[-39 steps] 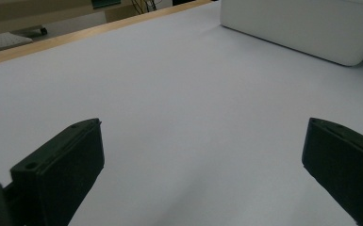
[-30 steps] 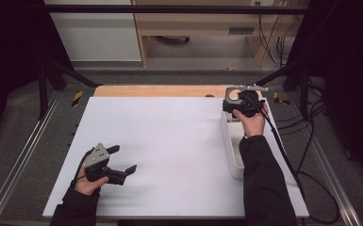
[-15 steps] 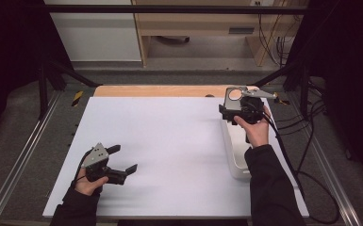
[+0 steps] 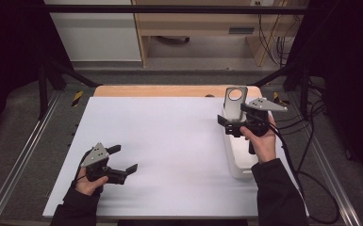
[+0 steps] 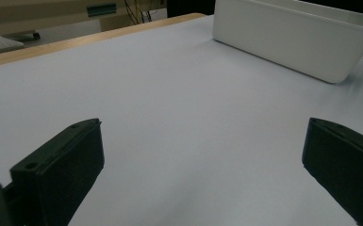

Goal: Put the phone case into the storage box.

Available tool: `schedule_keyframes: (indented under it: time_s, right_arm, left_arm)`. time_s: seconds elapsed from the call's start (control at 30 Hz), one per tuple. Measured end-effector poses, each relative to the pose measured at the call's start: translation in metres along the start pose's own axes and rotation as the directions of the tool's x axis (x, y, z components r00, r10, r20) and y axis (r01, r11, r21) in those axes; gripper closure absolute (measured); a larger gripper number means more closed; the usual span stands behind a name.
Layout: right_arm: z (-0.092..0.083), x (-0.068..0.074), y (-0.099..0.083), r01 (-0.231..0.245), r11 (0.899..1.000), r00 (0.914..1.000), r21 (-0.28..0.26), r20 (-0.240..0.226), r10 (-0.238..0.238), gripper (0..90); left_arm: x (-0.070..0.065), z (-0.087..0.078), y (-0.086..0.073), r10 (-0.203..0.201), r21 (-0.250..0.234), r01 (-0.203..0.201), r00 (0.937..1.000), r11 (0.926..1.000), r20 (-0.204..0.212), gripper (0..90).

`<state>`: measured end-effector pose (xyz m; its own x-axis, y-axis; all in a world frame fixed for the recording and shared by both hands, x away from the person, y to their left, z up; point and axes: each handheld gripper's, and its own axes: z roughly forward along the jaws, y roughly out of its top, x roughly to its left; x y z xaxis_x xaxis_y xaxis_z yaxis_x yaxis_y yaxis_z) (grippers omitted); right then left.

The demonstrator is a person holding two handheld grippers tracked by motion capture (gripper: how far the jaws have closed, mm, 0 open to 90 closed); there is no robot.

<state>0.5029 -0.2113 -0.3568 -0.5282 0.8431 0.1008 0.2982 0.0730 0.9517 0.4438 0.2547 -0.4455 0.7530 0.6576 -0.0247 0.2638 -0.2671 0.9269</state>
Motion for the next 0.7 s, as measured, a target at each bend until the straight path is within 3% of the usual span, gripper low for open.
schedule_keyframes:
  time_s: [0.23,0.43,0.7]
  right_arm:
    - [-0.019,0.007,-0.011,0.029,0.999,0.9978,-0.012,-0.059,-0.030,0.4]
    - [-0.029,0.006,-0.023,0.065,0.998,0.9910,-0.024,-0.116,-0.067,0.4]
    - [-0.041,0.001,-0.047,0.113,0.993,0.9829,-0.015,-0.145,-0.114,0.3]
  left_arm:
    - [-0.001,0.001,0.000,0.003,0.008,-0.003,1.0000,1.0000,0.000,0.0]
    - [-0.001,0.001,0.000,0.005,0.008,-0.005,1.0000,1.0000,-0.001,0.0]
    - [-0.002,0.001,0.000,0.009,0.009,-0.009,1.0000,0.9999,-0.001,0.0]
